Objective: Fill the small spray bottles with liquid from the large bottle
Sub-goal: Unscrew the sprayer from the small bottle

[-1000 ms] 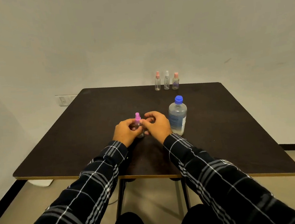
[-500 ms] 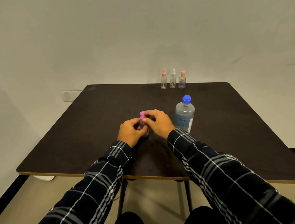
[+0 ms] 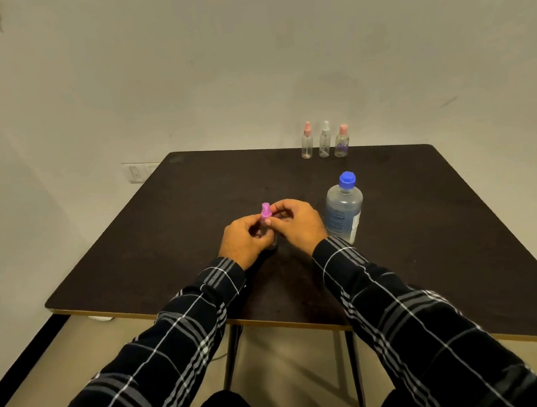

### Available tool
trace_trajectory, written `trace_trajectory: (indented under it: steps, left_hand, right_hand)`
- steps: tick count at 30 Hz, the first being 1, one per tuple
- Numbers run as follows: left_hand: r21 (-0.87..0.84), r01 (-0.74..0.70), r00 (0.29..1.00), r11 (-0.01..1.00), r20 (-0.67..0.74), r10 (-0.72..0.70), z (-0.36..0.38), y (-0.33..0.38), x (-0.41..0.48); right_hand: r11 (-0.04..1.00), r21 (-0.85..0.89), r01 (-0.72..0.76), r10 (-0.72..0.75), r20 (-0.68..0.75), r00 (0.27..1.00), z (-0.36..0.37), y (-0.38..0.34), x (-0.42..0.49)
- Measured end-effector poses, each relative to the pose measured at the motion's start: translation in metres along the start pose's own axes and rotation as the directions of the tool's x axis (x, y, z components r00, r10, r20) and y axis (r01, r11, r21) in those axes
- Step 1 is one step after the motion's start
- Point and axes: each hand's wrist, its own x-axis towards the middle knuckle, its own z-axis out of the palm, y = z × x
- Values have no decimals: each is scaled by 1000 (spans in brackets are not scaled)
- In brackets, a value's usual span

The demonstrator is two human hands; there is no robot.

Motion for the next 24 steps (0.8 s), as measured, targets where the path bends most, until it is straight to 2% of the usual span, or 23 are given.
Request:
trace_trajectory:
  steps: [5, 11, 18, 24]
  left_hand:
    - [-20, 9, 1000, 1000, 12, -9, 1, 0, -2]
    - [-19, 30, 999, 999, -16, -30, 5, -1, -3]
    - [-2, 32, 999, 999, -37, -32, 6, -1, -3]
    - [24, 38, 999, 999, -36, -37, 6, 0, -2]
  right_hand:
    - [999, -50, 10, -11, -27, 1000, 2, 2, -3]
    - [996, -80, -38, 28, -128, 991, 6, -10, -4]
    - [996, -84, 16, -15, 22, 1000, 1, -5, -9]
    - [1000, -9, -23, 23, -6, 1000, 3, 1, -12]
